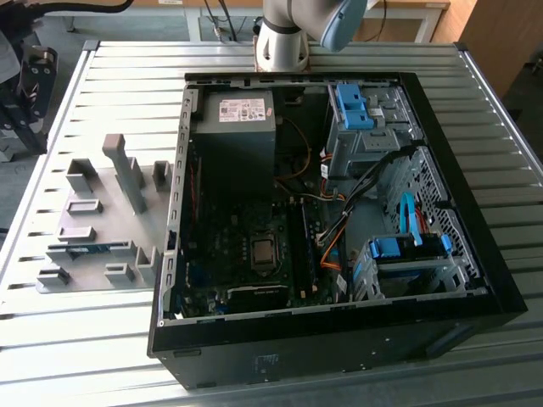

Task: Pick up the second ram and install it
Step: 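Pick up the second ram and move it above second insertion slot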

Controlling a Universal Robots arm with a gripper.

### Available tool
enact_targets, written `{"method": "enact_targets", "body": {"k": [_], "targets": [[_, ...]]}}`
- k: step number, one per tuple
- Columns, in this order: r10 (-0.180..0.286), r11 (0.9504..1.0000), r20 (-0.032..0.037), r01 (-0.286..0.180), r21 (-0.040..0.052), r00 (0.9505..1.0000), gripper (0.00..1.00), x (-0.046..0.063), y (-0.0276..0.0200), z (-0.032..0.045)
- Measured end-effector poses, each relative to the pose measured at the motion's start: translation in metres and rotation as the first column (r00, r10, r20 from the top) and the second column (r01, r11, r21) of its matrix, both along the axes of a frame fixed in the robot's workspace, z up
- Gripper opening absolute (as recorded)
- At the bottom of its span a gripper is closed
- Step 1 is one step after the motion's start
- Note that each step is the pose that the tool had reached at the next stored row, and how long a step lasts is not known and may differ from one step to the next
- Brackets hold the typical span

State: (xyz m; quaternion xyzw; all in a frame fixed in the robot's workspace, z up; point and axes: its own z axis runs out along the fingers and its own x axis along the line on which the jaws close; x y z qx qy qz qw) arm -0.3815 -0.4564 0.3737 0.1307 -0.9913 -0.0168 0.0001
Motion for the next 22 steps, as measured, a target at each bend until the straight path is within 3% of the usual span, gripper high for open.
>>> {"method": "enact_targets", "body": {"k": [22], "targets": [[0.089, 0.996, 0.0, -0.089, 0.0, 0.996, 0.1, -0.0003, -0.0001, -0.0006]]}}
